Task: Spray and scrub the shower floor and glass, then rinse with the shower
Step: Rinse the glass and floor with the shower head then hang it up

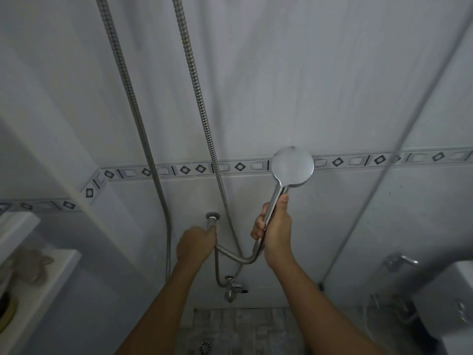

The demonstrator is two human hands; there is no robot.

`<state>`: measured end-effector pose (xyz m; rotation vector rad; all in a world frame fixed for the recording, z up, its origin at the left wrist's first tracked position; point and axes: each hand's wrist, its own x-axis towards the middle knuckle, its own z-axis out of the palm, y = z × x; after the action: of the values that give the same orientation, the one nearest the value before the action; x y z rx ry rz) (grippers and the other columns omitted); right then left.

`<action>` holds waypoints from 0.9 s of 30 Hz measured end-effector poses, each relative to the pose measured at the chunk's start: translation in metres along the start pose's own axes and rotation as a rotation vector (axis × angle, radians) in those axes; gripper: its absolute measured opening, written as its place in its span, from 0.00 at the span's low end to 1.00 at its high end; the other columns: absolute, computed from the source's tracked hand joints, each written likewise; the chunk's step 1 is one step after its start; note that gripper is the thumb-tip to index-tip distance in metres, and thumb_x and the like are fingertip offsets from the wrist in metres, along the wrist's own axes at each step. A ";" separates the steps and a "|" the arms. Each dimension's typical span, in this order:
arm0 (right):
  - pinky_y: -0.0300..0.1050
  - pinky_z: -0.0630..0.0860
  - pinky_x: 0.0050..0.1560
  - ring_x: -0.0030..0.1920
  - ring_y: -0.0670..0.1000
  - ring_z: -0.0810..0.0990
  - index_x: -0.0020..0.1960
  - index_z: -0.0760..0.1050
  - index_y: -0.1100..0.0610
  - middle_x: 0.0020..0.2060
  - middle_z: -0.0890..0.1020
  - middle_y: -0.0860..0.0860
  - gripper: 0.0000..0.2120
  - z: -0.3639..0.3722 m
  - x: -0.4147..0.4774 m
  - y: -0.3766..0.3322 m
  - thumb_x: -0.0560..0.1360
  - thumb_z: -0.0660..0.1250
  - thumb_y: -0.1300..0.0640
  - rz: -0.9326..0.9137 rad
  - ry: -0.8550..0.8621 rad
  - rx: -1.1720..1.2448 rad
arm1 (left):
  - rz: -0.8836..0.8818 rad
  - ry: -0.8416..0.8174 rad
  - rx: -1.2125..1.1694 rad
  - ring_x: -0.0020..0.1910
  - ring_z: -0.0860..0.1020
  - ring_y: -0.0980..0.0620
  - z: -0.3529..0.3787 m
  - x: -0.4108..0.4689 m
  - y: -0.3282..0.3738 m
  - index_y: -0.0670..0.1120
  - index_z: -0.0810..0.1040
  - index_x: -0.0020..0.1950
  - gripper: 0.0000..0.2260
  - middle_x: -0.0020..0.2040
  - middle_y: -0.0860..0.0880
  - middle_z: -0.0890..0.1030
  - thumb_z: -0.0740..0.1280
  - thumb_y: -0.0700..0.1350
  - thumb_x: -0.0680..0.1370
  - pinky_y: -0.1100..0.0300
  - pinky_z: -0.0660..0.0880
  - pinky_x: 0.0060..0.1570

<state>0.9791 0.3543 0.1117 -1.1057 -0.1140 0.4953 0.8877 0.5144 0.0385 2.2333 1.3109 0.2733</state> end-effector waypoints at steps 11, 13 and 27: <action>0.37 0.62 0.25 0.21 0.48 0.59 0.35 0.67 0.53 0.23 0.62 0.51 0.31 0.029 -0.024 -0.135 0.77 0.50 0.26 -0.212 0.134 0.184 | 0.785 0.350 -0.039 0.21 0.71 0.53 -0.125 0.012 0.078 0.47 0.70 0.23 0.34 0.20 0.52 0.71 0.52 0.67 0.81 0.60 0.68 0.28; 0.37 0.61 0.24 0.21 0.48 0.59 0.35 0.67 0.53 0.24 0.62 0.52 0.31 0.026 -0.034 -0.161 0.78 0.51 0.27 -0.297 0.188 0.148 | 0.791 0.326 -0.062 0.25 0.75 0.51 -0.141 0.011 0.101 0.47 0.73 0.23 0.35 0.22 0.51 0.74 0.52 0.69 0.80 0.57 0.74 0.33; 0.40 0.63 0.25 0.23 0.49 0.61 0.47 0.66 0.54 0.29 0.62 0.52 0.26 -0.022 -0.113 -0.296 0.79 0.55 0.31 -0.730 0.475 -0.192 | 1.383 0.032 -0.030 0.24 0.63 0.48 -0.247 -0.098 0.324 0.47 0.58 0.24 0.33 0.21 0.50 0.60 0.63 0.69 0.76 0.58 0.60 0.30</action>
<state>0.9830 0.1822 0.3790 -1.2487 -0.1396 -0.4402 0.9753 0.3891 0.4284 2.7119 -0.4350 0.7674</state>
